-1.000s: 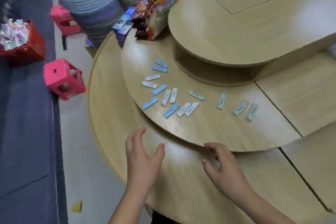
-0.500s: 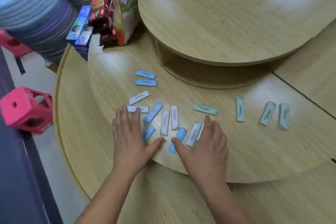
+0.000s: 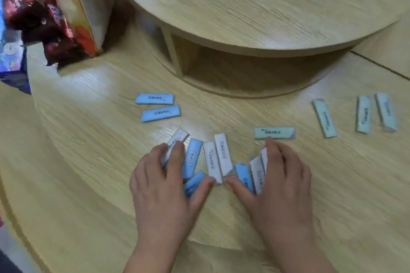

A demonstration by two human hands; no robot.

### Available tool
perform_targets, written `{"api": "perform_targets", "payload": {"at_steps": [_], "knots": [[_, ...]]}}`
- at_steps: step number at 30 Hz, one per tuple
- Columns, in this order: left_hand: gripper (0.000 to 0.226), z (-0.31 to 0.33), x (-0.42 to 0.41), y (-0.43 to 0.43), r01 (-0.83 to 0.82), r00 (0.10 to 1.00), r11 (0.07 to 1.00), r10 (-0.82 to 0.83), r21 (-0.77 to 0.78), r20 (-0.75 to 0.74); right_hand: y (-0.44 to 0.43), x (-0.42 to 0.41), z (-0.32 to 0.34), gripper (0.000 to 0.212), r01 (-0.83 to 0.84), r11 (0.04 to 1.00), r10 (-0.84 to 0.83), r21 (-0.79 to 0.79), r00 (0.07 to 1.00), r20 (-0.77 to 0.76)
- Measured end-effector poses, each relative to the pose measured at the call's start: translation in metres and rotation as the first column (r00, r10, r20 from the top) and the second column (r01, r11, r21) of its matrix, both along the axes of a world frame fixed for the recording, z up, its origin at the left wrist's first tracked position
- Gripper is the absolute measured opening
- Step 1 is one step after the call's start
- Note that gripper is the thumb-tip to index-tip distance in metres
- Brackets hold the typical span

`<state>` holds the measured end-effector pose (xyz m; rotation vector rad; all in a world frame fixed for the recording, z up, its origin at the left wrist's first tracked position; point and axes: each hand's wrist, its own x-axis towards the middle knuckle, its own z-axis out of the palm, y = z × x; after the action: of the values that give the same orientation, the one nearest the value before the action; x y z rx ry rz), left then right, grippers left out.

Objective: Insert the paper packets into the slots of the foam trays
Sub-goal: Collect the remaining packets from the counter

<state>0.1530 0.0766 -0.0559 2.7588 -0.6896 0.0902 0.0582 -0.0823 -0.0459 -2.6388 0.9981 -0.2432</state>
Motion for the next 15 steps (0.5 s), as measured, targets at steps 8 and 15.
{"api": "perform_targets", "payload": {"at_steps": [8, 15], "knots": [[0.072, -0.001, 0.01, -0.015, -0.045, 0.999, 0.998, 0.044, -0.05, -0.014, 0.015, 0.008, 0.003, 0.069, 0.017, 0.999, -0.015, -0.034, 0.998, 0.061], [0.04, 0.0, 0.005, -0.02, 0.014, 0.999, 0.992, -0.008, -0.125, 0.049, 0.024, 0.007, 0.0, 0.038, 0.011, 0.995, -0.006, -0.096, 0.998, 0.062]]}}
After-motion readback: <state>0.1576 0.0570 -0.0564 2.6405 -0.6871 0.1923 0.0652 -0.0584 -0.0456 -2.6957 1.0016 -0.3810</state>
